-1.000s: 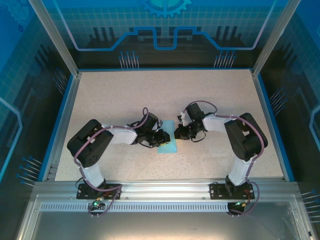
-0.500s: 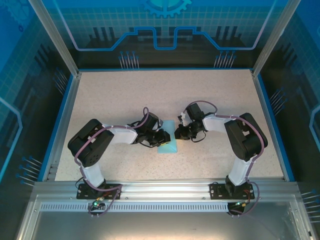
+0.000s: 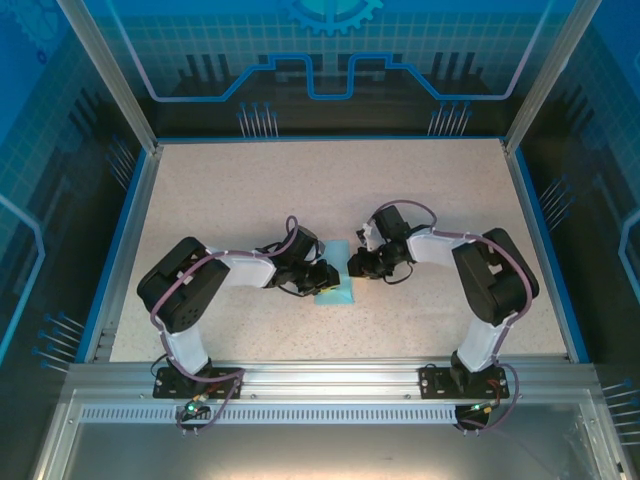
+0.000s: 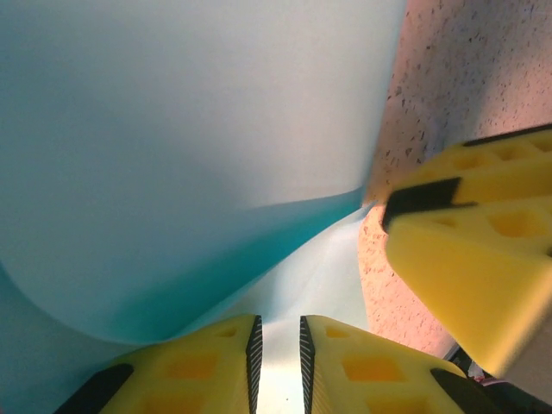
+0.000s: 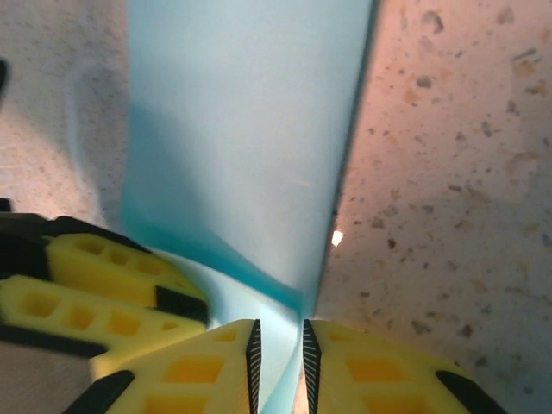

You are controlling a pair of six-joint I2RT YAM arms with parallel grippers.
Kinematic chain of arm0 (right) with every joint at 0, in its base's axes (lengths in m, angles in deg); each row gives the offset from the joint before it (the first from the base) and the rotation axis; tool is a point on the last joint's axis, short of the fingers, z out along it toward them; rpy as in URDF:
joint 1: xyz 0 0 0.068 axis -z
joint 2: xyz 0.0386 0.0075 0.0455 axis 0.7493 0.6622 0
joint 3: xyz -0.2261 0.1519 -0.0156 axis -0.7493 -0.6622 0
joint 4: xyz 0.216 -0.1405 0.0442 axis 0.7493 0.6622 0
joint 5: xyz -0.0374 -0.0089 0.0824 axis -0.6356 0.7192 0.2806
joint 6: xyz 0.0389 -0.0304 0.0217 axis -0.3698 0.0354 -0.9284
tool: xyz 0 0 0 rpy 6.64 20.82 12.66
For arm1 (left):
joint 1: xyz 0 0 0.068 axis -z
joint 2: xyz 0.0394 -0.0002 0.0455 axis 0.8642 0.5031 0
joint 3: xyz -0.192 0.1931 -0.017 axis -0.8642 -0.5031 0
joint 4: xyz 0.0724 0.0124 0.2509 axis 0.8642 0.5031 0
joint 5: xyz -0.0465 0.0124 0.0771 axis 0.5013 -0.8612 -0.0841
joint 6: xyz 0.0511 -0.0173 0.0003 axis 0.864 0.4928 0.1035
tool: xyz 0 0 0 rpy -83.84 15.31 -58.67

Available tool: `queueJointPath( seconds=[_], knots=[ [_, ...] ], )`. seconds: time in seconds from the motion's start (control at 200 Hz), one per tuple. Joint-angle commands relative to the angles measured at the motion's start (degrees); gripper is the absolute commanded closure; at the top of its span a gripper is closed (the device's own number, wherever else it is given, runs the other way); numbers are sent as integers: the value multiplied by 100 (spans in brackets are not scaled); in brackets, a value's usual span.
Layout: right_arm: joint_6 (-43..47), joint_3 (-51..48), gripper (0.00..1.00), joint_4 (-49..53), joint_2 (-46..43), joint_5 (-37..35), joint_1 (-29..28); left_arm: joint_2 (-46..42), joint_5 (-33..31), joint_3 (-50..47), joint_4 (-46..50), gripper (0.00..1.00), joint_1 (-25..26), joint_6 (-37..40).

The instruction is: Fold a paper plane with a square sheet of paper (pick it up from the middle)

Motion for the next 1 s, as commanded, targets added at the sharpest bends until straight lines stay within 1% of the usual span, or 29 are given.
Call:
queueJointPath(
  seconds=[0.0,0.105,0.22,0.395,0.695,0.995],
  knots=[
    [-80,-131,74,49,-513,-100,-65,137,-90,105,238,76,-25,81],
    [-81,-151,74,102,-713,-100,-65,161,-94,122,260,76,-28,76],
    [-89,-381,80,164,-819,-74,-149,166,-94,123,264,76,-27,77],
    [-141,-434,84,276,-807,-42,-485,166,-94,124,281,78,-30,75],
    [-298,-620,87,350,-727,-239,-929,137,-233,88,333,80,-30,-206],
    [-310,-590,87,540,-511,-677,-964,73,-305,62,309,80,-32,-339]
  ],
)
